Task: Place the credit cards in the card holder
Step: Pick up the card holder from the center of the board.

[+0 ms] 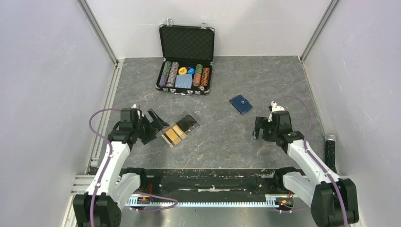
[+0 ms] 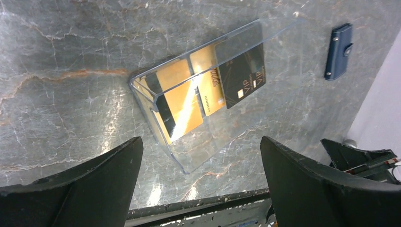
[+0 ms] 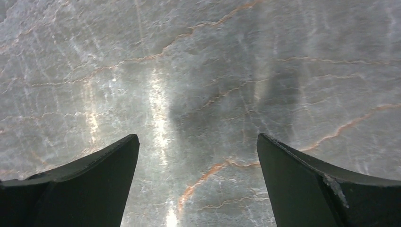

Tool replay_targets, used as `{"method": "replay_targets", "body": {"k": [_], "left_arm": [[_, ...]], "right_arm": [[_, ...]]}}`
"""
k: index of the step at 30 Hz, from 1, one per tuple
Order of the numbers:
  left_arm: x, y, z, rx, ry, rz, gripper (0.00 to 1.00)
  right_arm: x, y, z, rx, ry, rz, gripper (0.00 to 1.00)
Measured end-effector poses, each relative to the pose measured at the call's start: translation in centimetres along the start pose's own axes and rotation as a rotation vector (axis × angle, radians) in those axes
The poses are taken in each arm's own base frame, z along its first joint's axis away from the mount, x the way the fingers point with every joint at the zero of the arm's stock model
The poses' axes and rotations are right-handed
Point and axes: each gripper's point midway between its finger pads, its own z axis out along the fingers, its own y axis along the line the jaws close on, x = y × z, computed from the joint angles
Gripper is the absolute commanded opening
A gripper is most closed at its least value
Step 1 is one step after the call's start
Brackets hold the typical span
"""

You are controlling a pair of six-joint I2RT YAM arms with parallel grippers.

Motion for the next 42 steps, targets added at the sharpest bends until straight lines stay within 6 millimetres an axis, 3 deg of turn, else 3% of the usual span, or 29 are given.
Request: {"method": "replay_targets", "body": {"k": [6, 15, 19, 20, 25, 31, 34, 39, 42], "left_arm": [[0.5, 0.9, 1.0, -0.070, 0.078, -0.022, 1.00], [-0.8, -0.6, 0.4, -0.118, 0.124, 0.045, 1.00], [-1.0, -3.5, 0.7, -0.095, 0.151, 0.141, 1.00], [-0.8, -4.5, 0.8, -0.087, 0.165, 0.178, 1.00], [1.4, -10.7, 2.2, -0.008, 0.238, 0.357, 1.00], [5.0, -15.0, 4.2, 0.067, 0.321, 0.470, 1.00], [6.0, -16.3, 5.2, 0.081, 0.346, 0.497, 1.00], [6.8, -17.5, 6.6, 0.102, 0.371, 0.509, 1.00], [7.0, -17.9, 7.4, 0.109, 0.382, 0.504, 1.00]], "right_arm": [[-1.1, 1.6, 0.9, -0.059, 0.067, -0.008, 0.98], [-7.9, 3.5, 4.3, -0.069, 0.076, -0.052, 0.99], [-10.7, 4.5, 6.8, -0.081, 0.090, -0.073, 0.99], [-11.5, 4.8, 7.6, -0.088, 0.094, -0.079, 0.95], [-14.1, 6.0, 11.5, -0.114, 0.122, -0.108, 0.90], [-13.1, 5.9, 14.9, -0.117, 0.191, -0.139, 0.72], [-13.3, 6.4, 15.2, -0.147, 0.191, -0.146, 0.59], [-12.8, 7.4, 15.4, -0.197, 0.184, -0.143, 0.26], [-12.4, 8.1, 15.2, -0.234, 0.169, -0.134, 0.15]]}}
